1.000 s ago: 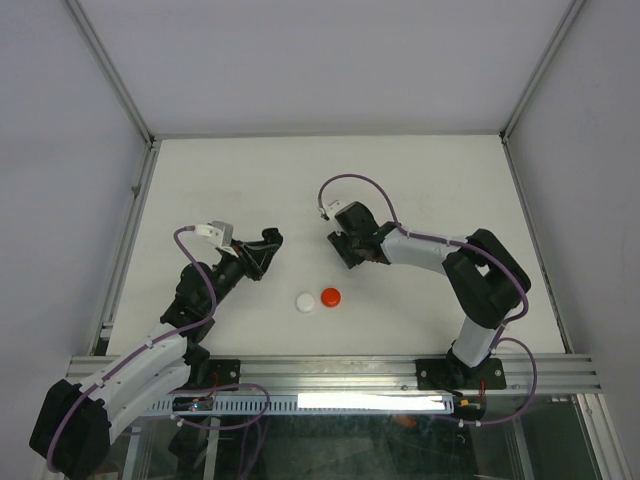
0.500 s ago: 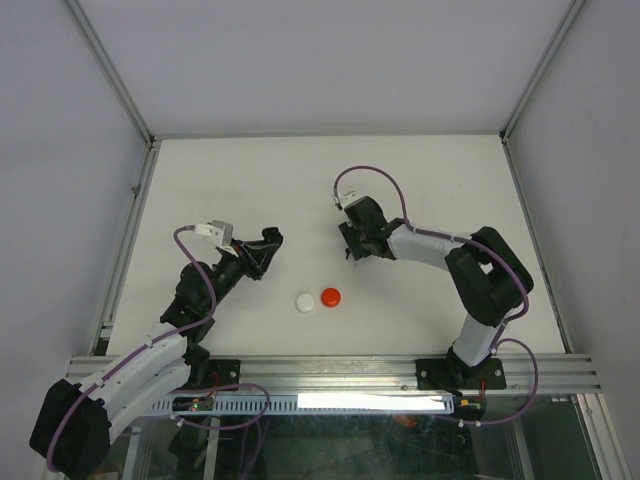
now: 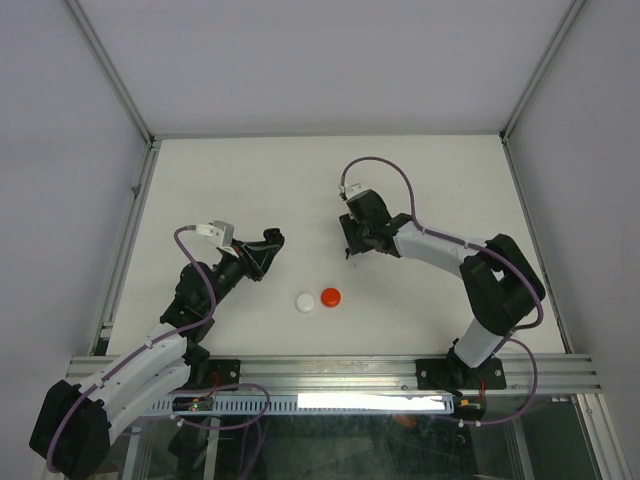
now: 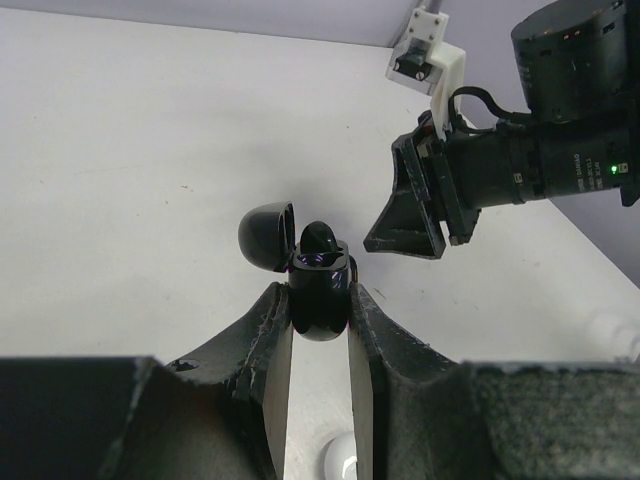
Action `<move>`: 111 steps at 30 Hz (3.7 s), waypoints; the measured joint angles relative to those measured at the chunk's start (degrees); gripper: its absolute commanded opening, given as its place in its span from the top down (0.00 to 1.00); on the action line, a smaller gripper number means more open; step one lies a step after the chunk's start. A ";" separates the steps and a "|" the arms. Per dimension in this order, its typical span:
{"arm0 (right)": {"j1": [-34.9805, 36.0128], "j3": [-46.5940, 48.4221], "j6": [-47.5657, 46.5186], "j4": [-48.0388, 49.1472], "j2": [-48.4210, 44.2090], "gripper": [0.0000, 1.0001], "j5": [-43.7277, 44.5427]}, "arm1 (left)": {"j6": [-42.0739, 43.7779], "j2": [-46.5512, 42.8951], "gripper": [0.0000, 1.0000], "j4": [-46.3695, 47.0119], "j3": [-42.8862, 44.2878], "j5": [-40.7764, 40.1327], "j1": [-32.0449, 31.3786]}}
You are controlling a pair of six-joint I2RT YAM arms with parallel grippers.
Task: Insert the wireless bluetooth earbuds into the charging case
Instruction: Pick up the earbud from the center of the board, then place the earbud in the charging case.
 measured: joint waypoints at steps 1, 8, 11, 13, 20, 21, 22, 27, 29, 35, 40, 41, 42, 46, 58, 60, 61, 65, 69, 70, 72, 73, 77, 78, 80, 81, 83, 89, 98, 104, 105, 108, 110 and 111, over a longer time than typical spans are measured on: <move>0.00 0.39 0.87 -0.04 -0.15 0.54 -0.39 | 0.00 0.00 1.00 0.02 0.00 0.02 0.00; 0.00 4.17 5.33 -1.84 0.98 0.56 -1.55 | 0.00 0.00 1.00 0.00 0.00 0.44 0.00; 0.02 6.01 6.43 -2.29 3.30 0.58 -1.81 | 0.00 0.02 1.00 0.00 0.00 1.03 0.00; 0.04 6.80 6.93 -2.84 4.98 0.59 -2.03 | 0.00 0.02 1.00 0.00 0.00 1.18 0.00; 0.46 7.98 7.82 -5.75 9.09 0.62 -2.62 | 0.00 0.15 1.00 0.00 0.00 1.51 0.00; 0.52 8.20 7.91 -6.19 9.35 0.63 -2.69 | 0.00 0.26 1.00 0.04 0.00 1.53 0.00; 0.63 8.52 7.98 -6.67 9.68 0.64 -2.80 | 0.00 0.46 1.00 0.07 0.00 1.55 0.00; 0.96 10.05 7.98 -7.98 10.88 0.65 -2.82 | -0.02 1.03 1.00 0.24 0.00 2.16 0.00; 1.11 10.97 7.96 -8.50 11.56 0.66 -2.80 | -0.02 1.11 1.00 0.28 0.00 2.58 0.00; 1.44 13.00 7.85 -10.03 12.92 0.70 -2.78 | -0.02 1.27 1.00 0.33 0.00 2.78 0.00; 1.44 13.97 7.67 -11.50 13.44 0.73 -2.60 | -0.02 1.27 1.00 0.35 0.00 2.84 0.00; 1.49 14.16 7.48 -11.78 13.51 0.74 -2.49 | -0.02 1.33 1.00 0.37 0.00 2.89 0.00; 1.51 14.25 7.30 -12.04 13.55 0.75 -2.36 | -0.02 1.46 1.00 0.48 0.00 2.93 0.00; 1.75 14.49 6.21 -13.00 13.60 0.80 -2.43 | -0.04 2.25 1.00 0.92 0.00 3.06 0.00; 2.78 13.62 2.34 -15.50 9.90 0.86 -3.21 | 0.04 3.48 1.00 5.64 -0.17 6.69 0.00; 3.17 12.92 1.36 -15.43 6.14 0.86 -3.26 | 0.09 3.87 1.00 7.45 -0.48 7.69 0.00; 3.41 12.79 0.79 -15.43 3.87 0.87 -3.30 | 0.11 4.15 1.00 8.39 -0.61 8.46 0.00; 4.50 12.15 -1.31 -13.75 -5.38 0.88 -3.37 | 0.50 5.16 1.00 11.67 -0.90 11.21 0.00; 7.30 11.89 -3.45 -11.80 -13.09 0.88 -2.93 | 1.64 5.53 1.00 14.45 -0.90 14.34 0.00; 8.24 11.87 -3.96 -11.32 -14.56 0.88 -2.75 | 1.92 5.53 1.00 15.17 -0.90 15.13 0.00; 10.27 11.80 -5.01 -10.23 -17.16 0.88 -2.34 | 2.64 5.53 1.00 16.28 -0.90 16.68 0.00; 11.56 11.72 -5.64 -9.60 -18.51 0.89 -1.99 | 2.97 5.53 1.00 16.90 -0.90 17.55 0.00; 15.54 10.93 -7.74 -7.23 -22.60 0.89 -1.25 | 4.33 5.35 1.00 19.02 -0.90 20.33 0.00; 16.65 10.49 -8.39 -6.25 -23.69 0.89 -1.20 | 4.63 5.29 1.00 19.65 -0.90 21.03 0.00; 18.49 9.51 -9.60 -4.44 -25.77 0.90 -1.20 | 5.14 5.25 1.00 21.11 -0.90 22.58 0.00; 19.28 8.98 -10.16 -3.48 -26.67 0.90 -1.22 | 5.44 5.25 1.00 21.77 -0.90 23.28 0.00; 20.72 7.76 -11.34 -1.40 -28.41 0.90 -1.31 | 6.01 5.20 1.00 23.12 -0.90 24.61 0.00; 24.15 2.82 -15.17 6.16 -33.59 0.90 -2.99 | 7.17 5.16 1.00 26.56 -0.90 28.55 0.00; 28.30 -3.37 -20.87 16.96 -34.82 0.92 -4.96 | 7.21 5.16 1.00 29.27 -0.61 33.07 0.00; 31.19 -4.28 -24.37 20.96 -34.47 0.92 -4.37 | 6.82 5.16 1.00 29.90 -0.17 34.03 0.00; 31.54 -4.28 -24.87 21.49 -34.25 0.92 -4.15 | 6.62 5.16 1.00 30.18 -0.15 34.12 0.00; 32.65 -4.28 -26.49 22.84 -33.18 0.92 -2.91 | 5.92 5.16 1.00 30.64 -0.04 34.29 0.00; 33.20 -4.28 -27.47 23.30 -32.37 0.92 -2.14 | 5.66 5.16 1.00 30.99 -0.02 34.36 0.00; 33.46 -4.28 -27.96 23.50 -31.95 0.92 -1.66 | 5.60 5.16 1.00 31.17 -0.02 34.40 0.00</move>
